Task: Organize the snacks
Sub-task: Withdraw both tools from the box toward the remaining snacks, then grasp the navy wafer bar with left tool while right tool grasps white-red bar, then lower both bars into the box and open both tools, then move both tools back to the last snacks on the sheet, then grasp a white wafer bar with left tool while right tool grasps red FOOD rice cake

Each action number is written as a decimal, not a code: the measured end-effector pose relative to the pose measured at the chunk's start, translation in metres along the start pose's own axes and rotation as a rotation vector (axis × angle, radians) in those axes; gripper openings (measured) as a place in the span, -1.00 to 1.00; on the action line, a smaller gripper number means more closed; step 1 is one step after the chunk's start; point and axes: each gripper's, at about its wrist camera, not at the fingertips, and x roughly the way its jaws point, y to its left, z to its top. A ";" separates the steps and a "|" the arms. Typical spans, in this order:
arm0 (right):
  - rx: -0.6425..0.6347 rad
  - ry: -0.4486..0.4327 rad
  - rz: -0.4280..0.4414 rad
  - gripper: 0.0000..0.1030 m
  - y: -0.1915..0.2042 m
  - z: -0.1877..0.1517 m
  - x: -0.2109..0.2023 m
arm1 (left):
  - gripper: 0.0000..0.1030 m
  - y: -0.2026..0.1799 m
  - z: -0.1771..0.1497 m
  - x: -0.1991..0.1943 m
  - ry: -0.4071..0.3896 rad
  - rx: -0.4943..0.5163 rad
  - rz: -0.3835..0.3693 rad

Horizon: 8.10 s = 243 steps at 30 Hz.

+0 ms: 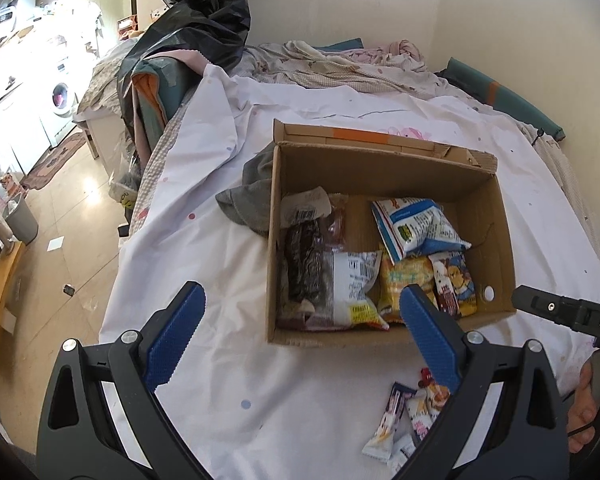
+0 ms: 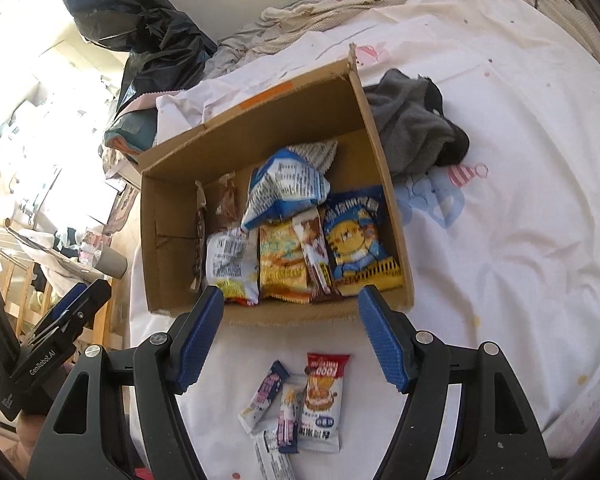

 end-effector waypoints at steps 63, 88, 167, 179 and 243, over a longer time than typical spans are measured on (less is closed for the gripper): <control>-0.268 0.675 -0.033 0.05 0.042 -0.130 0.094 | -0.72 0.018 -0.084 0.049 0.386 -0.212 0.005; -0.302 0.342 0.200 -0.38 0.072 -0.076 0.042 | -0.72 0.041 -0.075 0.026 0.278 -0.268 0.090; 0.043 -0.012 -0.006 0.42 -0.021 0.056 0.041 | 0.48 -0.034 0.016 0.097 0.239 -0.050 -0.129; 0.065 -0.028 -0.029 0.42 -0.020 0.036 0.022 | 0.48 -0.044 0.009 0.067 0.192 0.001 -0.148; -0.222 0.407 -0.296 0.42 0.025 -0.091 0.114 | -0.74 -0.002 -0.094 0.053 0.389 -0.091 0.020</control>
